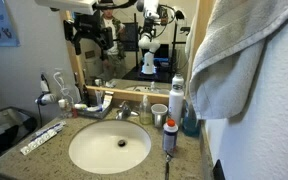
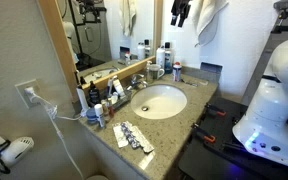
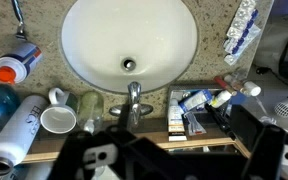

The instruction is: Move the blue and white bottle to the left side of the sink

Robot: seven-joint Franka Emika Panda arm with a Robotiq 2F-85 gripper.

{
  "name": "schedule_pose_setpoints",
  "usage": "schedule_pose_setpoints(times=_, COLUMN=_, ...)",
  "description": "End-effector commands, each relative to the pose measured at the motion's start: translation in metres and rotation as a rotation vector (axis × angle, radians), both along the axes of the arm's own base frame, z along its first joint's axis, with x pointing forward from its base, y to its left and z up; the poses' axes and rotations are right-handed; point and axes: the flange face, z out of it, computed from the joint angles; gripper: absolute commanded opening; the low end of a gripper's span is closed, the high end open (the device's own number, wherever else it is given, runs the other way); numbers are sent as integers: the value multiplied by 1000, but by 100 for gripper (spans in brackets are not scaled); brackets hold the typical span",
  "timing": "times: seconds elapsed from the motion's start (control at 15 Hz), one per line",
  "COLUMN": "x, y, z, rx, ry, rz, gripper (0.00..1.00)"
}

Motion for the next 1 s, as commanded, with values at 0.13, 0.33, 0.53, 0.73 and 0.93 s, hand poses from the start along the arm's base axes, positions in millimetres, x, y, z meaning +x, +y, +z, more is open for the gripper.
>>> schedule_pose_setpoints(times=0.13, x=0, y=0, z=0, rx=0, ry=1, rz=0, gripper=100)
schedule_pose_setpoints(times=0.33, x=-1, y=-14, z=1, rx=-11, ry=15, rz=-3, gripper=100)
schedule_pose_setpoints(times=0.53, x=-4, y=-53, z=1, rx=-51, ry=28, rz=4, gripper=100)
schedule_pose_setpoints(times=0.73, x=-5, y=-108, z=-4, rx=-113, ry=59, rz=48, gripper=100)
schedule_pose_setpoints(times=0.93, x=3, y=-153, z=-17, rx=-161, ry=84, rz=136, gripper=100)
